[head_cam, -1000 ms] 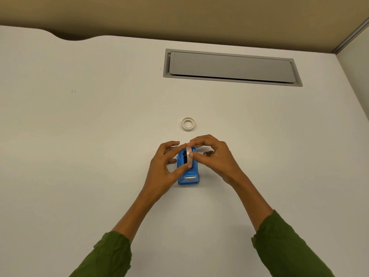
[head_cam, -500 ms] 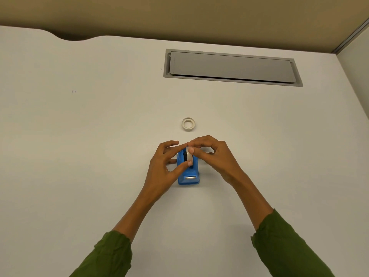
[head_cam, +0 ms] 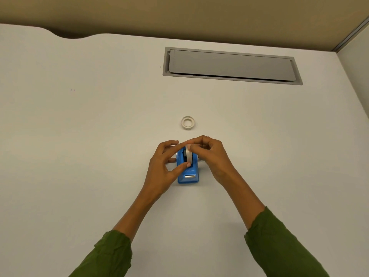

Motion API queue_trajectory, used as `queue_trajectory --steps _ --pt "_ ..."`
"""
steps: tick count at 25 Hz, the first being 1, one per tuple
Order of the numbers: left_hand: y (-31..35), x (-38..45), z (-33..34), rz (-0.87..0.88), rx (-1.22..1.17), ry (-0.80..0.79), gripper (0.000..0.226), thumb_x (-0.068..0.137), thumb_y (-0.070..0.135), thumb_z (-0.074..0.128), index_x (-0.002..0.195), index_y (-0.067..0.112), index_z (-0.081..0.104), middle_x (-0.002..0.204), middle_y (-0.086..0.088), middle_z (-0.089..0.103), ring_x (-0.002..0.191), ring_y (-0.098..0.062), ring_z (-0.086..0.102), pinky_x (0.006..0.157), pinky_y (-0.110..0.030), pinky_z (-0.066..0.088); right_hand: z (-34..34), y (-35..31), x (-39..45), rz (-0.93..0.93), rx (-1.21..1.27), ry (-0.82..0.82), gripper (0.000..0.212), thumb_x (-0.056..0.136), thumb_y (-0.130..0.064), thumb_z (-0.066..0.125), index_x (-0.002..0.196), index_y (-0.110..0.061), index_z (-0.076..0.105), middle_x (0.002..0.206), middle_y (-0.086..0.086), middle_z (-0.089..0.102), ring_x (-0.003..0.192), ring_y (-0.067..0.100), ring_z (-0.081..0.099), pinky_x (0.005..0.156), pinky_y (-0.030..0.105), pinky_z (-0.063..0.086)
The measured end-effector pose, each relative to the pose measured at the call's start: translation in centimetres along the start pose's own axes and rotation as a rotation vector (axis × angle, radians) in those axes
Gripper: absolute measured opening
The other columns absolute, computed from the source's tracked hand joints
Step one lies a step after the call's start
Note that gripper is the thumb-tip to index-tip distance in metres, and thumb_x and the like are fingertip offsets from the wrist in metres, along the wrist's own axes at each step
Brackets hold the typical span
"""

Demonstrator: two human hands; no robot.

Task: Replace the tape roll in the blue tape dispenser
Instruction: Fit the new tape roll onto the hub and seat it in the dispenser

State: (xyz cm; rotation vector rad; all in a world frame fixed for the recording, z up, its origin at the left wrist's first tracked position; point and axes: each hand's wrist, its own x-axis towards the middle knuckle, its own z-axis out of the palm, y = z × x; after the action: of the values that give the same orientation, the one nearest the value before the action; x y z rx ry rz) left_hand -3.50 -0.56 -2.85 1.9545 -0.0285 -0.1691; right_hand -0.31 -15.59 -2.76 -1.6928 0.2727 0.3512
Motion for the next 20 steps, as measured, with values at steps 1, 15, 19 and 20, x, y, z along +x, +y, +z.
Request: queue_trajectory --steps 1,15,19,20 --pt "-0.1 0.0 0.0 0.001 0.003 -0.002 0.051 0.076 0.014 0.071 0.123 0.011 0.053 0.130 -0.013 0.047 0.114 -0.024 0.052 0.090 -0.037 0.053 0.1 -0.1 0.1 0.013 0.009 0.004 0.016 0.082 -0.018 0.066 0.097 -0.010 0.068 0.097 0.008 0.069 0.094 0.020 0.062 0.079 0.029 0.052" --pt "-0.8 0.3 0.1 0.020 0.011 -0.002 0.051 0.076 0.022 0.070 0.124 0.017 0.054 0.130 -0.008 0.047 0.112 -0.020 0.053 0.085 -0.025 0.052 -1.1 1.0 -1.0 -0.144 -0.106 -0.099 0.030 0.079 -0.016 0.071 0.106 -0.021 0.062 0.118 0.000 0.061 0.108 0.015 0.057 0.083 0.024 0.051" --pt "-0.9 0.3 -0.1 0.018 -0.010 0.001 0.050 0.076 0.021 0.071 0.123 0.018 0.055 0.130 -0.007 0.047 0.111 -0.019 0.053 0.084 -0.023 0.053 -0.5 0.6 -0.6 -0.095 -0.047 -0.017 0.016 0.080 -0.018 0.069 0.094 -0.024 0.066 0.104 0.000 0.068 0.101 0.015 0.061 0.086 0.030 0.050" --pt "-0.9 0.3 -0.1 0.022 -0.007 -0.001 0.049 0.075 0.021 0.071 0.122 0.018 0.055 0.130 -0.007 0.047 0.111 -0.019 0.054 0.084 -0.024 0.053 -0.4 0.5 -0.5 -0.077 -0.031 -0.009 0.013 0.080 -0.019 0.069 0.093 -0.021 0.068 0.103 0.001 0.069 0.100 0.016 0.062 0.086 0.031 0.050"
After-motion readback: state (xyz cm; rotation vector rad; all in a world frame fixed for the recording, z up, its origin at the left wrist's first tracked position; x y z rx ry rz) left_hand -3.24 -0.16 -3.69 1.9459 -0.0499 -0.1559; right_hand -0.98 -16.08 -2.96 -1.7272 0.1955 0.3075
